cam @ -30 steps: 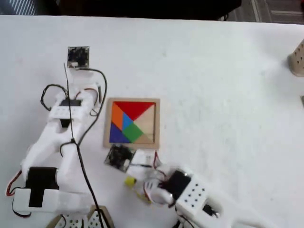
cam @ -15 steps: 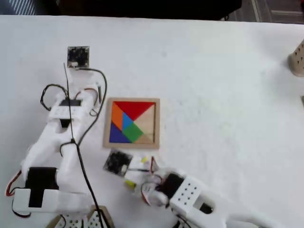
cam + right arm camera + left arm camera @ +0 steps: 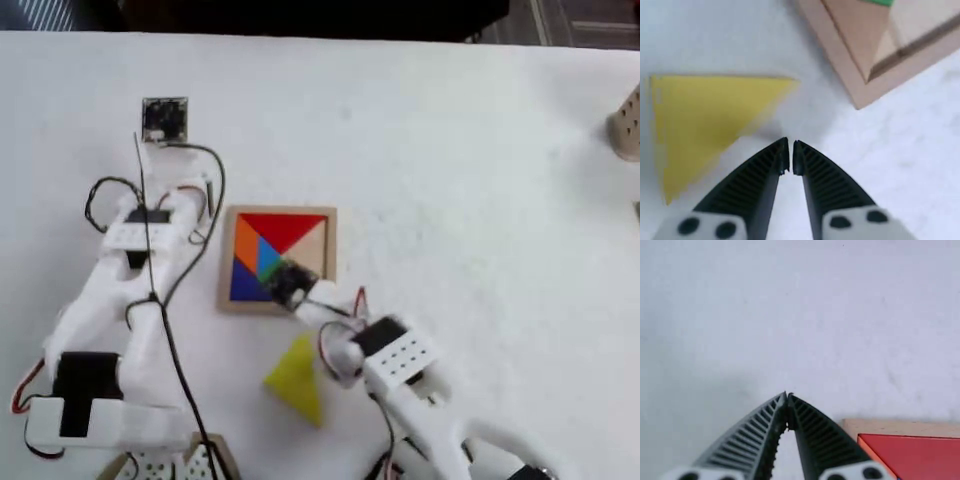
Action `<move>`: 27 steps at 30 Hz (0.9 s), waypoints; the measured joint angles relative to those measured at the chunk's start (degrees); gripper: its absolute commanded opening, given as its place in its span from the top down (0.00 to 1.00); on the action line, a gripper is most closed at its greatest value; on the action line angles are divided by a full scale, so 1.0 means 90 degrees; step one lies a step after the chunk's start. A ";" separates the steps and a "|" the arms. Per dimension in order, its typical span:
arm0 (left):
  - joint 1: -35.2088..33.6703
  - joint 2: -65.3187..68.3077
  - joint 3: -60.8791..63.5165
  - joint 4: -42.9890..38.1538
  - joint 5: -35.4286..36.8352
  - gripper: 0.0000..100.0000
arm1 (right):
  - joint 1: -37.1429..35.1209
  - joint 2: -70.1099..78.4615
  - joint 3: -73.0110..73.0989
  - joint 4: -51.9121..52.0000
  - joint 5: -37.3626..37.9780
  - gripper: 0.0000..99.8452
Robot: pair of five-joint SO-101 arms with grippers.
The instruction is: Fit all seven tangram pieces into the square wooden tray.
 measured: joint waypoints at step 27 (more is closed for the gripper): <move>0.0000 0.0000 0.0000 0.0000 0.0000 0.98 | -0.3643 -0.1006 0.0869 -0.0918 -0.1446 0.98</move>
